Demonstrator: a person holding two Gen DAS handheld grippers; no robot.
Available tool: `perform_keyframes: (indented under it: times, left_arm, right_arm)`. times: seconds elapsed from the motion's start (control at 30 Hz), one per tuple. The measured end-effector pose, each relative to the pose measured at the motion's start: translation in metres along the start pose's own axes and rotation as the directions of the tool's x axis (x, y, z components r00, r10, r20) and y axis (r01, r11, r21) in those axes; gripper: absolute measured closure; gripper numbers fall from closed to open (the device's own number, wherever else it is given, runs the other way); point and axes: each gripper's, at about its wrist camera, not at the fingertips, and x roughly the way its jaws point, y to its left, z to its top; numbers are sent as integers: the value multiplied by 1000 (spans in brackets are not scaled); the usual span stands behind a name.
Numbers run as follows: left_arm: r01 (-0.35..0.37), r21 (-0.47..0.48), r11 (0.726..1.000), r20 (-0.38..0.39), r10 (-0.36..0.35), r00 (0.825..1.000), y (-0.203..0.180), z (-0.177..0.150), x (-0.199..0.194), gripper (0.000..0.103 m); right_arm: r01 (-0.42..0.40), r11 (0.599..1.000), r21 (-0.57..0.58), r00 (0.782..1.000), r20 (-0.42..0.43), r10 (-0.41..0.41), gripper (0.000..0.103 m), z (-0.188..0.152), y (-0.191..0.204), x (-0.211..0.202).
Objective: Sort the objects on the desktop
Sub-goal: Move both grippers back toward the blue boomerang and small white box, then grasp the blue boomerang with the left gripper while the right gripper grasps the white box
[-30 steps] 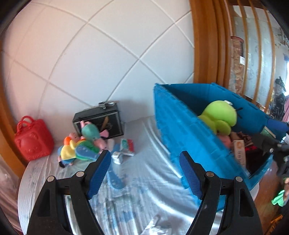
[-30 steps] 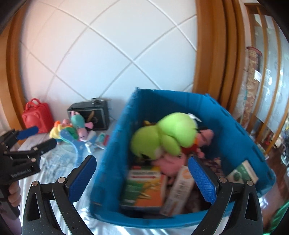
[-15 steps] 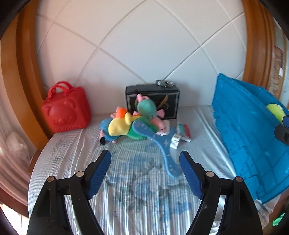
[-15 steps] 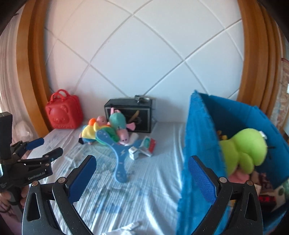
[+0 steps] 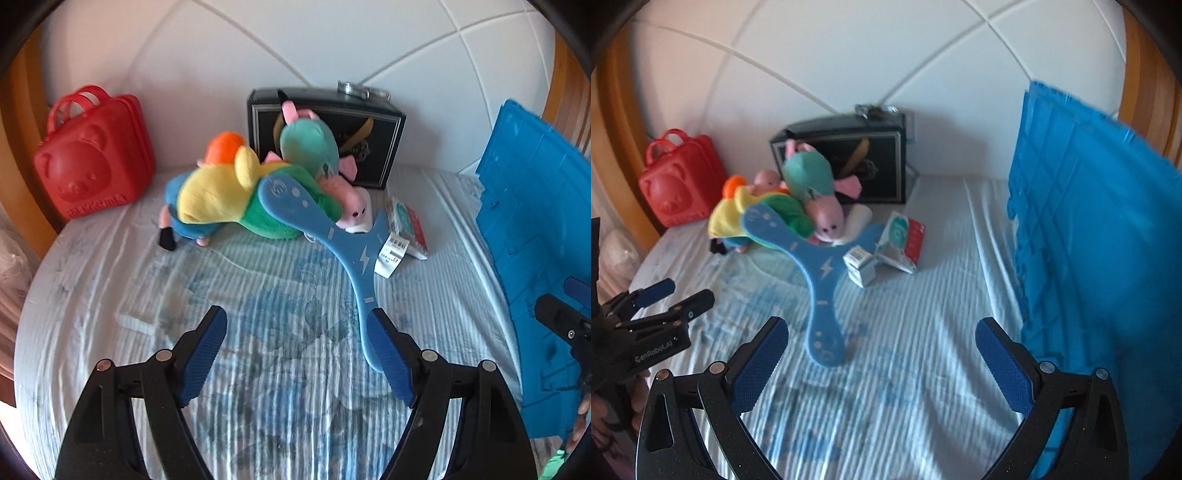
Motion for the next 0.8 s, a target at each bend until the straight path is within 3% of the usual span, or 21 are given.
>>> perform_keyframes:
  times: [0.37,0.5,0.57,0.6,0.8]
  left_arm:
    - [10,123,992,-94,2,996,-70,12,134,25]
    - [-27,170,985,-79,41,996,-82,10,164,25]
    - [-39,171,984,-34,46,998,-77,12,166,42]
    - [-3,151,989,-29,8,1000,-68,14,165,50]
    - [60,64,996,-12,-59,998,-30,20,159,57]
  right_arm:
    - [80,993,92,992,-107,-70,0,-5,-37,101]
    - [78,987,139,992,-114,-63,0,-5,-48,123]
    - [73,986,150,992,-115,-56,0,-5,-50,132]
    - [63,987,150,992,-116,-46,0,-3,-48,137]
    - [-24,996,82,995,-92,32,0,9,-16,171]
